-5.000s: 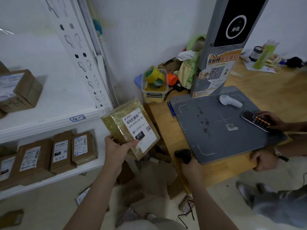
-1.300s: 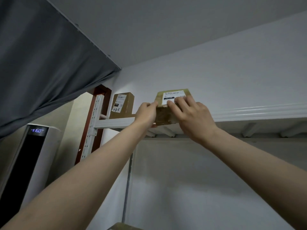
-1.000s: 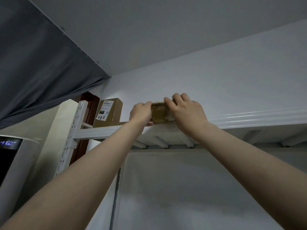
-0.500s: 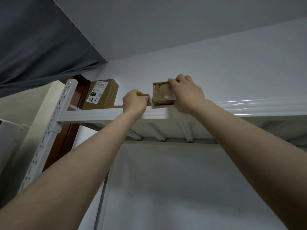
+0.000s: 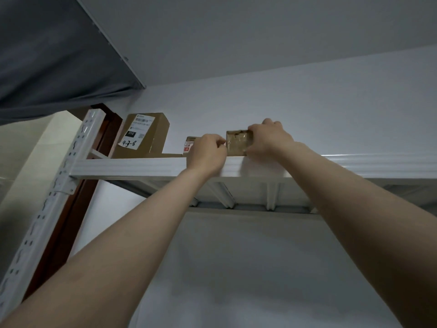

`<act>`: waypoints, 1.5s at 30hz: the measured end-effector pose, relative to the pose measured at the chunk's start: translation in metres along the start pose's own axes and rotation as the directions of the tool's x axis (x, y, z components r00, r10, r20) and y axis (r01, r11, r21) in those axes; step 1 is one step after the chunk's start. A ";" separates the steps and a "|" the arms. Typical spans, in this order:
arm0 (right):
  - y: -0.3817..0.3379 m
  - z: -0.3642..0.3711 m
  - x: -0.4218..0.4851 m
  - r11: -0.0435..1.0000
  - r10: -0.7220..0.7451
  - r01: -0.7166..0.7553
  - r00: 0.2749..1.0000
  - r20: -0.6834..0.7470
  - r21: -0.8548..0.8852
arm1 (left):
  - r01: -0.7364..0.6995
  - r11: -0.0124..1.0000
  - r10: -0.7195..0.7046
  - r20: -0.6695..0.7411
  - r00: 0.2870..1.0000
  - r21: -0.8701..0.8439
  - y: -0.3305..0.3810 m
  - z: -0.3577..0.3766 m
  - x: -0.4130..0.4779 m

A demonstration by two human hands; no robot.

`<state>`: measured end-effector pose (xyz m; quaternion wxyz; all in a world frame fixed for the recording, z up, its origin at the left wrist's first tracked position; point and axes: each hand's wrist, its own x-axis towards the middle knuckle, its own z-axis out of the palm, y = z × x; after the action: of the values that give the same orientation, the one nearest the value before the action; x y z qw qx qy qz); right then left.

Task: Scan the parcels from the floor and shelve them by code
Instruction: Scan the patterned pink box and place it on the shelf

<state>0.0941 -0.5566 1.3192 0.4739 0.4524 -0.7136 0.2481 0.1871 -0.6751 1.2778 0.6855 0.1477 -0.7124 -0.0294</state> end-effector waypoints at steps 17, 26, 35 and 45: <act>-0.020 0.039 -0.070 0.994 -0.109 0.099 0.941 -0.320 -0.050 | -0.505 0.860 0.503 0.040 0.863 0.076 0.003 0.002 -0.054; 0.035 0.053 -0.290 0.975 0.094 -0.146 0.955 -0.280 -0.170 | -0.631 0.713 0.694 0.184 0.696 -0.306 0.035 0.055 -0.217; 0.071 0.049 -0.614 0.773 0.606 -0.551 0.789 0.106 -0.316 | -0.301 0.616 0.778 0.501 0.380 -0.729 0.110 0.090 -0.523; 0.064 -0.042 -0.912 0.308 0.940 -0.750 0.145 0.308 -0.586 | -0.075 0.558 0.802 0.560 -0.207 -0.826 0.193 0.059 -0.800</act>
<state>0.1855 -0.1196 0.5206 0.0484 -0.0612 -0.9761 0.2027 0.1098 -0.3000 0.5467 -0.0394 -0.3948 -0.9169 -0.0444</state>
